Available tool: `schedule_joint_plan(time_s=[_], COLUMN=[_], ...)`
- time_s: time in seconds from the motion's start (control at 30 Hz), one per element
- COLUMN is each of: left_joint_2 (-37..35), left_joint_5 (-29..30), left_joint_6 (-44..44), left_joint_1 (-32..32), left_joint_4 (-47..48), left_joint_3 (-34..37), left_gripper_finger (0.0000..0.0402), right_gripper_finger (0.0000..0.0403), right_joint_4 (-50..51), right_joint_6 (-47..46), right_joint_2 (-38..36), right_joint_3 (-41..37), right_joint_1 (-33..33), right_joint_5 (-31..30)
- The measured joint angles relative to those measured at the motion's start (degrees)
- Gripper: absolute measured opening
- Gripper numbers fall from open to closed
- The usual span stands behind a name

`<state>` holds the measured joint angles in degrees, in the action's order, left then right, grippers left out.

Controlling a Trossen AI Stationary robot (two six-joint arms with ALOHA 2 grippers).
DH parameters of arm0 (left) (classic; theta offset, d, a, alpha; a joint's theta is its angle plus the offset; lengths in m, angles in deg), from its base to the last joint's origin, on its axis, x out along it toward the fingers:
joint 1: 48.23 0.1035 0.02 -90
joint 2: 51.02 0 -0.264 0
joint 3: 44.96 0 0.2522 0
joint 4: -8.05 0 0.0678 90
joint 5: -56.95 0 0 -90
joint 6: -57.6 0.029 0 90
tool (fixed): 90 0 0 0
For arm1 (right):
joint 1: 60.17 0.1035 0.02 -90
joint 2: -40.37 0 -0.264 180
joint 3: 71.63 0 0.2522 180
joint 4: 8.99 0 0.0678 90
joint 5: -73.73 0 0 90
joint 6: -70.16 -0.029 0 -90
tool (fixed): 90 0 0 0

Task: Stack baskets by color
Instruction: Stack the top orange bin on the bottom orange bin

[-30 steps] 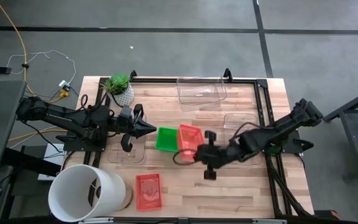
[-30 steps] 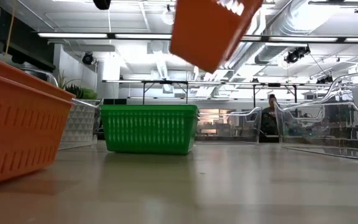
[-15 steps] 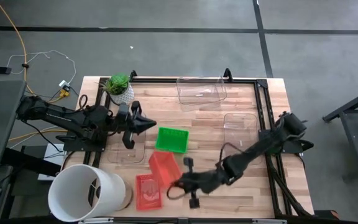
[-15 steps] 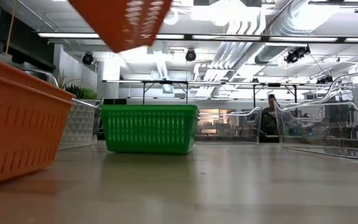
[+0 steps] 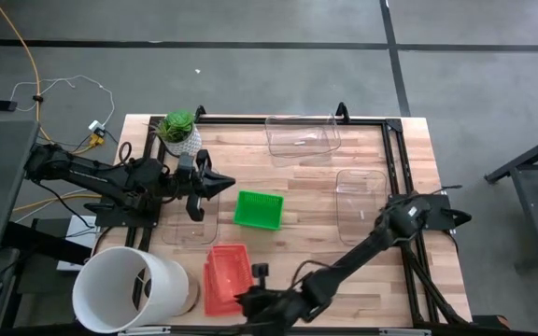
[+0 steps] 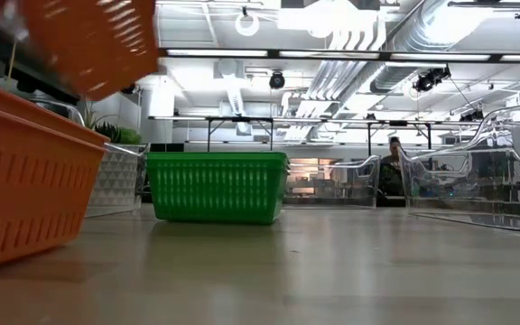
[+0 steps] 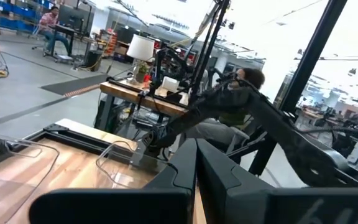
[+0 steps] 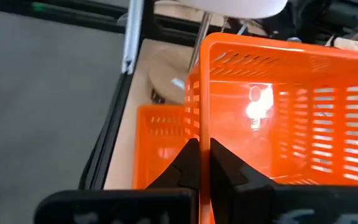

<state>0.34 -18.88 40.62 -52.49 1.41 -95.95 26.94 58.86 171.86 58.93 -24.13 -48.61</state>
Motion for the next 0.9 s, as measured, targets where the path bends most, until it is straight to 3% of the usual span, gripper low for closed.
schedule_joint_plan(time_s=[0.27, 0.37, 0.9], left_joint_2=[0.0, 0.02, 0.02], left_joint_5=[0.2, 0.2, 0.79], left_joint_6=[0.68, 0.68, 0.68], left_joint_1=[0.14, 0.14, 0.14], left_joint_4=[0.04, 0.04, 0.04], left_joint_3=[0.0, 0.02, 0.02], left_gripper_finger=[0.0, 0.0, 0.0], right_gripper_finger=[0.0, 0.0, 0.0], right_joint_4=[5.29, 2.55, 12.24], right_joint_6=[1.74, 0.84, -4.75], right_joint_2=[12.85, 13.47, 13.26], right_joint_3=[18.2, 16.21, 15.76], right_joint_1=[-0.03, 0.08, 0.93], right_joint_5=[-0.79, -1.01, 0.18])
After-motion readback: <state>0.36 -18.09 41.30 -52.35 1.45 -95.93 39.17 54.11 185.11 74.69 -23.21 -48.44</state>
